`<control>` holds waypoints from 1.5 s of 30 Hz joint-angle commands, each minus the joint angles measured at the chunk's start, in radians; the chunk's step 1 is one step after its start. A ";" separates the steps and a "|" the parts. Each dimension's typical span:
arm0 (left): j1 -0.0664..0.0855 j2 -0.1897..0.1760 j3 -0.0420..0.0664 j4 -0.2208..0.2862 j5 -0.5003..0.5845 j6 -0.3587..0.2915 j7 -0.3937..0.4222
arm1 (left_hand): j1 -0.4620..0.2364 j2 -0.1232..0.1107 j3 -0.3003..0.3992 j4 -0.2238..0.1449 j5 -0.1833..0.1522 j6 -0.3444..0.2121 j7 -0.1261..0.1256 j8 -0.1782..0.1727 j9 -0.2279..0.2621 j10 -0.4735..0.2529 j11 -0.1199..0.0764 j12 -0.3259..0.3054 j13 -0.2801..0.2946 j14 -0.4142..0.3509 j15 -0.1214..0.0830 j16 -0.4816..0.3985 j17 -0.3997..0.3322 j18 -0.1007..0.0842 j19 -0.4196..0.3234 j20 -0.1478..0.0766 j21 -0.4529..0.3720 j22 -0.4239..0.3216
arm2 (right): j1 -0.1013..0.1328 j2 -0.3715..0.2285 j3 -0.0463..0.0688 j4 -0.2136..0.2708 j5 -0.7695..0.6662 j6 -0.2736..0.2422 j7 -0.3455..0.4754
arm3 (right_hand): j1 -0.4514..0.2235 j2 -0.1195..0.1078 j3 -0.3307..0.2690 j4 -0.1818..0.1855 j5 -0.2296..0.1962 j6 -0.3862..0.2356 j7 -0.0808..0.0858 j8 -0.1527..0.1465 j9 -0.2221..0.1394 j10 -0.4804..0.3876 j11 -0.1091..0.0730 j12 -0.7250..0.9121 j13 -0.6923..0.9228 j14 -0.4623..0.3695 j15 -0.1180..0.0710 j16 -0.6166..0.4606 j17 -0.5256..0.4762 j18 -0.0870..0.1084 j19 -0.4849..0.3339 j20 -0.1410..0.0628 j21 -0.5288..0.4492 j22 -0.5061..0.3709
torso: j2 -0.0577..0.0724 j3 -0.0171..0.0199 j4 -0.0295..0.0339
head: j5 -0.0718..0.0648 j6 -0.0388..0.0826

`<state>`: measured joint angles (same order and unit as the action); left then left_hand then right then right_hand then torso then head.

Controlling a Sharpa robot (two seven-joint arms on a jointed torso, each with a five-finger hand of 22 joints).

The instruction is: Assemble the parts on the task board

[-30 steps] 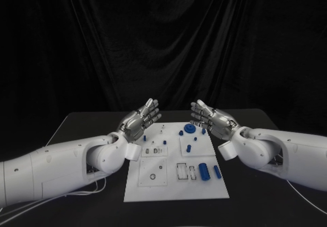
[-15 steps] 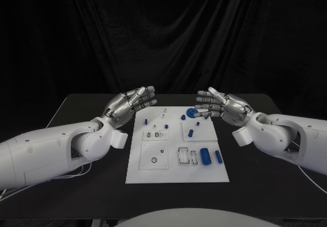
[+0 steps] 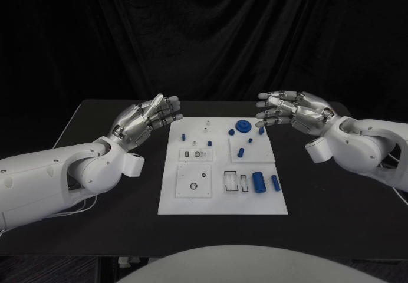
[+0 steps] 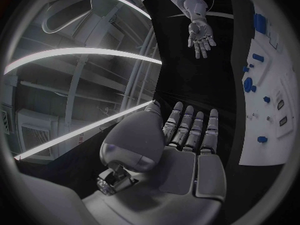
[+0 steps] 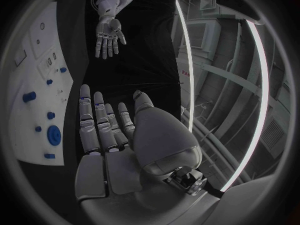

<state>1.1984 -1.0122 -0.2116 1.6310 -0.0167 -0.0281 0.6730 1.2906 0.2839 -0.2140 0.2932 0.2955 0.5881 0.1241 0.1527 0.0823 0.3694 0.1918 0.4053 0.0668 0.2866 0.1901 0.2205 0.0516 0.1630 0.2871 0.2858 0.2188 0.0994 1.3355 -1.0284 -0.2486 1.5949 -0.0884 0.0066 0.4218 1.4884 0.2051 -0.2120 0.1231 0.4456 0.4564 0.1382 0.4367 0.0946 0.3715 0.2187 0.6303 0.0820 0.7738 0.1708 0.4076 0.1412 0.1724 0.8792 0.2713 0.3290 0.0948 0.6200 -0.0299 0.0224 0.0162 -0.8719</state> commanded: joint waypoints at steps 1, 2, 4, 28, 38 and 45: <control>0.004 -0.014 0.001 0.012 -0.012 -0.015 0.130 | -0.060 -0.001 -0.050 -0.001 -0.142 -0.012 0.003 -0.005 0.002 -0.010 0.006 -0.007 -0.001 -0.005 0.008 0.002 -0.001 0.000 0.007 0.002 0.007 -0.003 | 0.025 -0.010 0.001 0.010 -0.230 -0.091 -0.028 | 0.033 -0.012 -0.001 -0.021 -0.027 0.038 0.001 0.003 0.002 0.041 -0.021 0.016 0.000 0.062 -0.023 0.025 0.011 0.014 0.056 -0.022 0.018 0.002 | 0.024 -0.0019 0.0035 | 0.006 -0.001; 0.005 -0.018 0.001 0.015 -0.012 -0.017 0.131 | -0.070 -0.005 -0.063 -0.001 -0.172 -0.015 0.004 -0.006 0.003 -0.011 0.006 -0.007 -0.001 -0.005 0.008 0.003 -0.001 -0.001 0.008 0.002 0.009 -0.003 | 0.035 -0.013 0.001 0.012 -0.270 -0.103 -0.039 | 0.035 -0.013 -0.001 -0.022 -0.031 0.041 0.001 0.003 0.002 0.043 -0.022 0.016 0.000 0.065 -0.024 0.026 0.012 0.014 0.059 -0.023 0.018 0.002 | 0.028 -0.0024 0.0042 | 0.007 -0.001; 0.006 -0.028 0.002 0.021 -0.012 -0.023 0.132 | -0.071 -0.011 -0.073 -0.002 -0.181 -0.010 0.006 -0.004 0.006 -0.006 0.009 -0.001 0.001 -0.002 0.010 0.006 -0.001 -0.002 0.011 0.003 0.011 -0.002 | 0.056 -0.017 0.001 0.016 -0.355 -0.123 -0.068 | 0.042 -0.016 -0.004 -0.025 -0.059 0.052 -0.004 -0.001 0.001 0.056 -0.026 0.017 -0.002 0.082 -0.031 0.030 0.014 0.014 0.077 -0.030 0.021 0.002 | 0.038 -0.0027 0.0052 | 0.007 -0.001; 0.046 -0.128 0.007 0.147 0.024 -0.057 0.136 | 0.010 -0.004 -0.067 -0.028 0.015 0.000 0.007 0.008 0.020 0.010 0.027 0.024 0.004 0.025 0.023 0.041 0.003 -0.017 0.030 0.002 0.030 -0.003 | 0.254 0.138 0.001 0.005 -1.540 -0.121 -0.542 | 0.087 -0.164 0.178 0.089 -0.252 0.383 -0.110 -0.241 0.003 0.490 -0.151 -0.303 -0.010 0.515 -0.204 0.415 0.344 -0.026 0.447 -0.200 0.614 0.540 | 0.141 -0.0302 0.0407 | -0.028 0.029; 0.051 -0.162 0.007 0.187 0.060 -0.061 0.135 | 0.066 0.001 -0.035 -0.049 0.121 0.001 0.004 0.010 0.023 0.006 0.026 0.026 0.004 0.016 0.021 0.040 0.002 -0.015 0.023 0.002 0.027 -0.008 | 0.262 0.176 0.001 -0.001 -1.678 -0.076 -0.601 | 0.078 -0.201 0.235 0.095 -0.248 0.391 -0.117 -0.289 0.010 0.522 -0.154 -0.395 -0.011 0.551 -0.207 0.503 0.453 -0.042 0.447 -0.202 0.764 0.726 | 0.165 -0.0364 0.0509 | -0.049 0.043; 0.051 -0.170 0.007 0.208 0.063 -0.056 0.134 | 0.081 0.001 -0.023 -0.058 0.145 0.001 0.004 0.009 0.023 0.004 0.029 0.026 0.004 0.011 0.023 0.039 0.002 -0.017 0.019 0.002 0.025 -0.010 | 0.262 0.168 0.001 0.013 -1.697 -0.058 -0.608 | 0.051 -0.215 0.250 0.100 -0.268 0.388 -0.118 -0.312 0.014 0.523 -0.154 -0.433 -0.008 0.561 -0.207 0.543 0.499 -0.048 0.445 -0.201 0.814 0.791 | 0.189 -0.0386 0.0641 | -0.070 0.051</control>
<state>1.2471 -1.1813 -0.2054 1.8330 0.0301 -0.0858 0.6773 1.3594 0.2831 -0.2447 0.2357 0.4364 0.5910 0.1306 0.1588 0.1041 0.3773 0.2204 0.4255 0.0697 0.3038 0.2142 0.2591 0.0541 0.1625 0.3116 0.2855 0.2438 0.0908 1.5963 -0.8575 -0.2481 1.6032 -1.7296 -0.0782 -0.1449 1.5489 -0.0070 0.0324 0.2223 0.1817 0.8469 0.0253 0.1308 0.1077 0.8882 0.0661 0.2017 0.0728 1.3274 -0.0357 0.9449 0.6390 0.1395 1.3242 0.0713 1.1393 0.8827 0.7951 -0.0672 0.0805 -0.0497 -0.8238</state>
